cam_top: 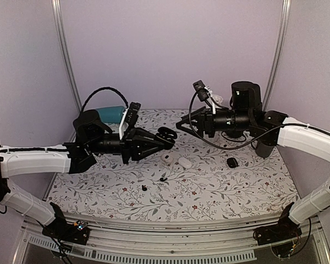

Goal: Insert the wireless bluetooth earbuds into the charging case
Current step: Open the charging case, then adjust the left earbud at the center of the board.

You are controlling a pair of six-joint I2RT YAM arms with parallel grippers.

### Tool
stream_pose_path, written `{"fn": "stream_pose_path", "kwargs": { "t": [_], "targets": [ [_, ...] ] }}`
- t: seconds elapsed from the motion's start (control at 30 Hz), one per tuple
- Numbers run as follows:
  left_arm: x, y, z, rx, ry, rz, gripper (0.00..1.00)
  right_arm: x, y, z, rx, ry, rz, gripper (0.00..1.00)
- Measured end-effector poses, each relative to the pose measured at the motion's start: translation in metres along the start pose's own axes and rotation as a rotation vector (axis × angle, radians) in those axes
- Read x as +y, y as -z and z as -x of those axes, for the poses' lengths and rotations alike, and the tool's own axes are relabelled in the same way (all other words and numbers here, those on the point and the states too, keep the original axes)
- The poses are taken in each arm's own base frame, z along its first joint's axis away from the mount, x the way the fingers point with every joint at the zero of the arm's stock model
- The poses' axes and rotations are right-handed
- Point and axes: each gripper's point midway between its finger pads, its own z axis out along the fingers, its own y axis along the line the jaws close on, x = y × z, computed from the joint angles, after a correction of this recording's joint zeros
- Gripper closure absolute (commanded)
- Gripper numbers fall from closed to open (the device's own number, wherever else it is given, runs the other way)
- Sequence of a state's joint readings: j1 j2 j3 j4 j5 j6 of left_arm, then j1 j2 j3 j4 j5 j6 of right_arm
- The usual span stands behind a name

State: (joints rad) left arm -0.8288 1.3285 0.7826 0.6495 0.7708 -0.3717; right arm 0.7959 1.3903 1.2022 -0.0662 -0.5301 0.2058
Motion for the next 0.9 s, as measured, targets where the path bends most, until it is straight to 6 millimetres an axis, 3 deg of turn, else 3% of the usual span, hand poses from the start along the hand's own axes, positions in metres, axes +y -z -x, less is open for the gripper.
{"fn": "stream_pose_path", "kwargs": {
  "t": [0.23,0.4,0.57,0.73,0.9],
  "targets": [
    [-0.009,0.006,0.013,-0.039,-0.044,-0.004,1.0,-0.003,0.0,0.003,-0.015,-0.028,-0.006,0.32],
    [-0.001,0.015,0.017,-0.071,-0.057,0.063,1.0,-0.007,-0.001,0.008,-0.05,-0.046,-0.024,0.27],
    [0.008,0.035,0.026,-0.13,-0.088,0.175,1.0,-0.027,-0.005,-0.001,-0.064,-0.118,-0.104,0.25],
    [0.018,0.064,0.045,-0.218,-0.138,0.326,1.0,-0.052,-0.021,-0.024,-0.015,-0.203,-0.18,0.27],
    [0.03,0.093,0.063,-0.291,-0.176,0.464,1.0,-0.075,-0.042,-0.066,0.095,-0.268,-0.264,0.31]
  ]
}}
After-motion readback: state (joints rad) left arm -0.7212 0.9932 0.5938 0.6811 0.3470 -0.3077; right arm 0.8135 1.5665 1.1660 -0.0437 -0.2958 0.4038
